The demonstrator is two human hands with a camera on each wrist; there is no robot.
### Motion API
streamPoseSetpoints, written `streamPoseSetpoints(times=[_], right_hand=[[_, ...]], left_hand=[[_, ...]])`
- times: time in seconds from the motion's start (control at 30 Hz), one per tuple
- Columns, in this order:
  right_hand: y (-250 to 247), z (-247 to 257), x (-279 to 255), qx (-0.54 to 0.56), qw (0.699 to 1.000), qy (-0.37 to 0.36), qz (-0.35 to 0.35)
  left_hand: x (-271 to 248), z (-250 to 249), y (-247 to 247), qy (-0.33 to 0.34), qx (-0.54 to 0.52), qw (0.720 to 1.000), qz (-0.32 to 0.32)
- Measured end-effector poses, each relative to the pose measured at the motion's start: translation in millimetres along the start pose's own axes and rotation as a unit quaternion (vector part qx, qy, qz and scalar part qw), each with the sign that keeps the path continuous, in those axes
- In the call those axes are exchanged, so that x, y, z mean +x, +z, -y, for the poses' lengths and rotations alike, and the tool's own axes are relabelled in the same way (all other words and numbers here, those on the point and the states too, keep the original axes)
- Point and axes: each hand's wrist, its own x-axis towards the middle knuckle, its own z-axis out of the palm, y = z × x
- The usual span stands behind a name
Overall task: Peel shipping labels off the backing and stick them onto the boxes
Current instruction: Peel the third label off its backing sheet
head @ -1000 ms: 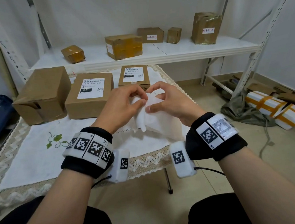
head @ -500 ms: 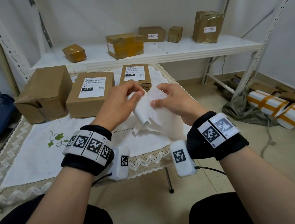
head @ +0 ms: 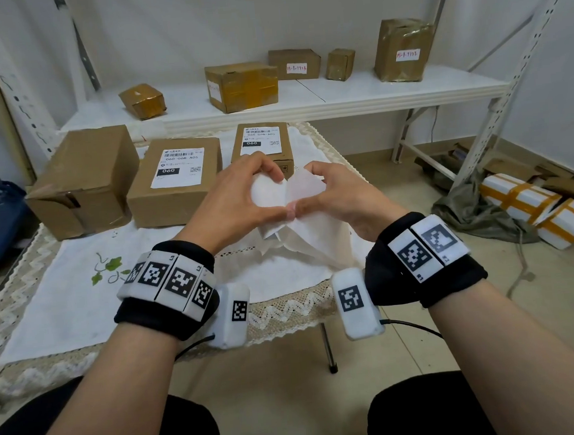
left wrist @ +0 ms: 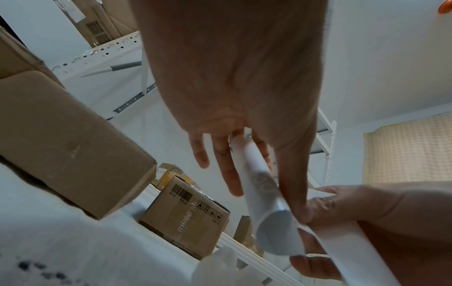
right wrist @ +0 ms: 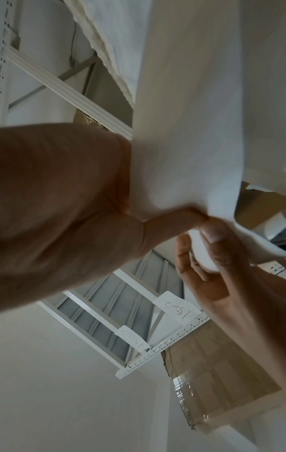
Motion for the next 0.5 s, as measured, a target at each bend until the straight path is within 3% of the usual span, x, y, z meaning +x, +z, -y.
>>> streamPoseSetpoints(times=[0.5], right_hand=[[5.7,1.6,3.0,-0.118,0.993,-0.006,-0.003]], left_hand=[[1.9,1.0,0.5,0.016,0.034,0.999,0.013]])
